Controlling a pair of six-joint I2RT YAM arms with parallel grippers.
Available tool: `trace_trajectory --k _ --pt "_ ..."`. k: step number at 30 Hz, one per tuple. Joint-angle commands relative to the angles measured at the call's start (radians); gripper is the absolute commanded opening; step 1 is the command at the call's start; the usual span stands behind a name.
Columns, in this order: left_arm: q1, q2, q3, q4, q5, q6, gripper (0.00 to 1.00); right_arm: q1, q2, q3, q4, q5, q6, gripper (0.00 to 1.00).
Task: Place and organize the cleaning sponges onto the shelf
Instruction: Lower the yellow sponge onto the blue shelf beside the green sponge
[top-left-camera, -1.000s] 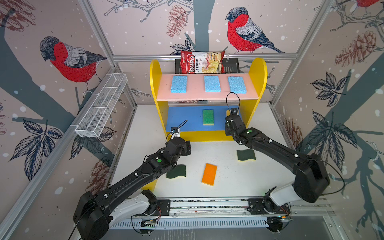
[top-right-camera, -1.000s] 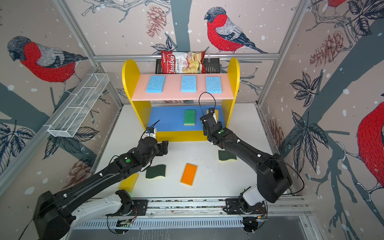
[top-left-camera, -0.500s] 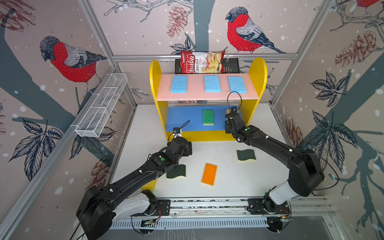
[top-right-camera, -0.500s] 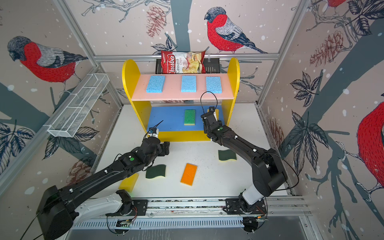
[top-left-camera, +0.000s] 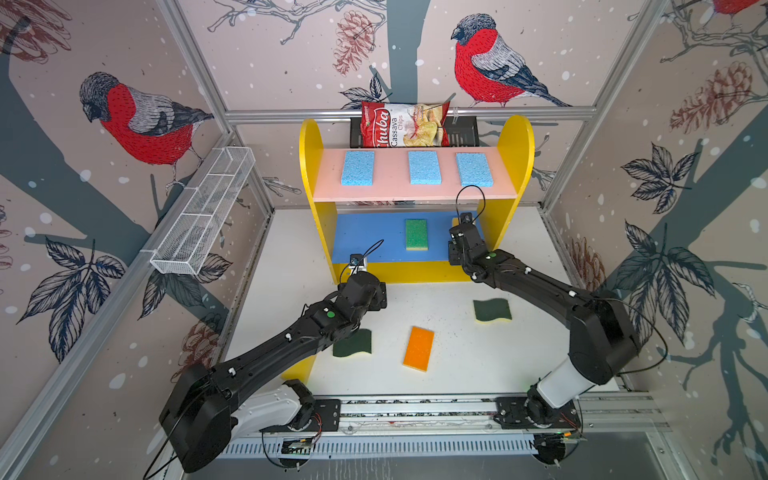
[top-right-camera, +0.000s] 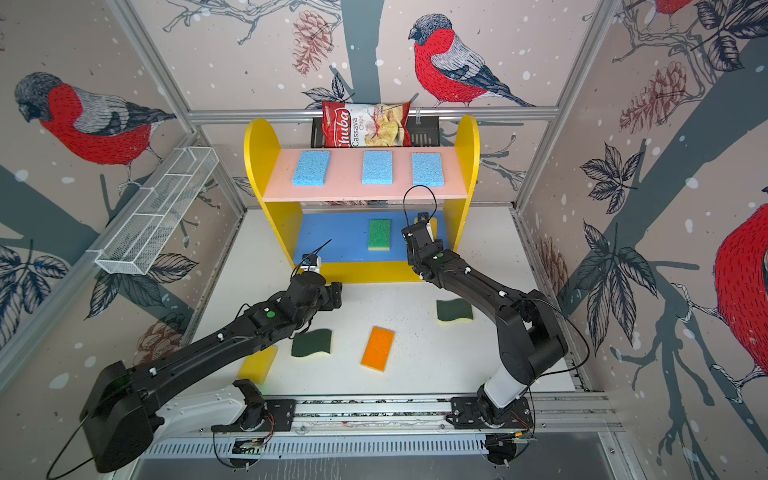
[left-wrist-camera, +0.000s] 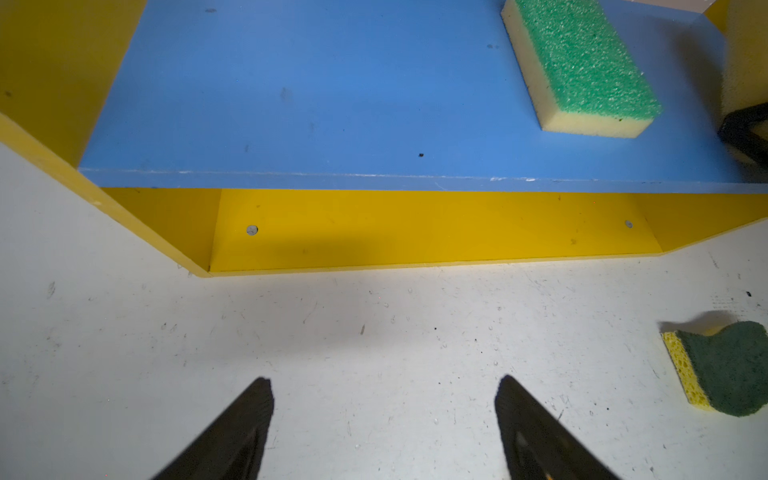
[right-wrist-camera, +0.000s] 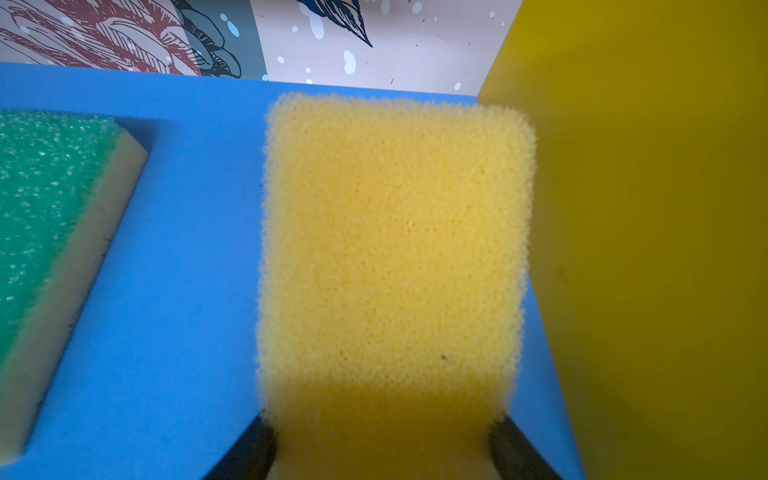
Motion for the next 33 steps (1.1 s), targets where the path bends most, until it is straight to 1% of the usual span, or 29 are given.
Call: trace_trajectory --k 1,7,15,20,33 --pt "0.000 0.016 0.014 0.030 0.008 -0.002 0.84 -0.002 0.011 0.005 -0.012 0.027 -0.011 0.62" --pt "0.000 0.047 0.032 0.031 0.012 0.002 0.84 -0.002 0.030 0.011 -0.014 0.043 -0.019 0.65" --pt "0.000 0.063 0.048 0.027 0.016 0.006 0.84 -0.002 0.061 0.033 -0.032 0.061 -0.014 0.66" --pt "0.000 0.061 0.048 0.026 0.016 0.001 0.84 0.000 0.047 0.027 -0.043 0.064 -0.007 0.72" --pt "0.000 0.098 0.065 0.037 0.032 -0.011 0.84 0.000 0.023 0.034 -0.062 0.086 -0.010 0.79"
